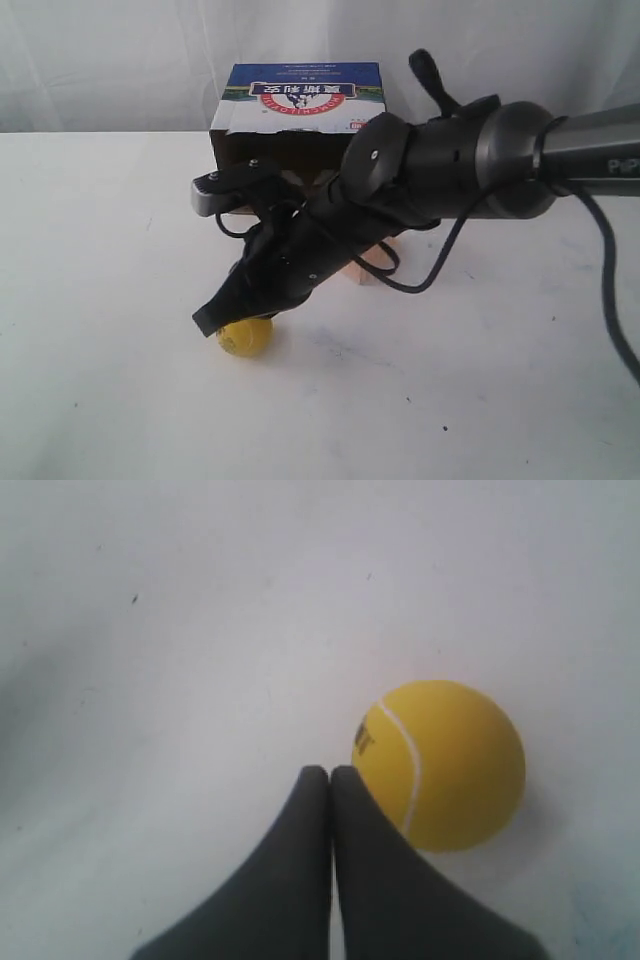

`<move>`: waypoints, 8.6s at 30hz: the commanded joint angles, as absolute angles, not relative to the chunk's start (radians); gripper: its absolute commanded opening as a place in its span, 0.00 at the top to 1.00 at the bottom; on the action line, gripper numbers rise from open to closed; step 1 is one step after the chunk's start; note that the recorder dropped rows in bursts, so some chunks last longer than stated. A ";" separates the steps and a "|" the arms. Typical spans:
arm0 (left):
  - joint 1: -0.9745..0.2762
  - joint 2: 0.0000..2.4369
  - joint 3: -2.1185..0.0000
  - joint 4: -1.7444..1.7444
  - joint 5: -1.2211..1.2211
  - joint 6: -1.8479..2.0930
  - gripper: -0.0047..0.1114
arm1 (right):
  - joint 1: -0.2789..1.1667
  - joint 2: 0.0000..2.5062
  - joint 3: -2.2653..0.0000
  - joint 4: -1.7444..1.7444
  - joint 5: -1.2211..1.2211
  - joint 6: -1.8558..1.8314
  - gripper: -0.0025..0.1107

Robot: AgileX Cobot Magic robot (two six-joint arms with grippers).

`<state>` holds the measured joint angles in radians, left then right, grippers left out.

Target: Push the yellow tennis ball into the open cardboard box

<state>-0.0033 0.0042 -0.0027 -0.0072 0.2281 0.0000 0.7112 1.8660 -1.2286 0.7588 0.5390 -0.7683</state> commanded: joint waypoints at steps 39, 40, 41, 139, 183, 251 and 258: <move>-0.004 0.000 0.000 0.016 0.230 0.000 0.96 | 0.745 2.115 -1.444 0.814 0.398 -0.830 0.98; -0.004 0.000 0.000 0.023 0.230 0.000 0.96 | 0.745 2.115 -1.444 0.814 0.398 -0.830 0.98; -0.004 0.000 0.000 0.029 0.230 0.000 0.96 | 0.745 2.115 -1.444 0.814 0.398 -0.830 0.98; -0.263 1.589 -0.420 0.675 -0.927 -0.463 0.96 | 0.133 1.316 -0.905 -0.301 1.034 -0.078 0.98; -0.270 1.840 -0.664 0.694 -0.981 -0.500 0.96 | 0.128 1.318 -0.905 0.008 1.094 -0.248 0.98; -0.261 1.845 -0.761 0.384 -0.838 -0.210 0.96 | 0.128 1.318 -0.904 0.028 1.110 -0.241 0.98; -0.261 1.811 -0.613 0.191 -0.880 -0.210 0.96 | 0.128 1.318 -0.904 0.028 1.113 -0.241 0.98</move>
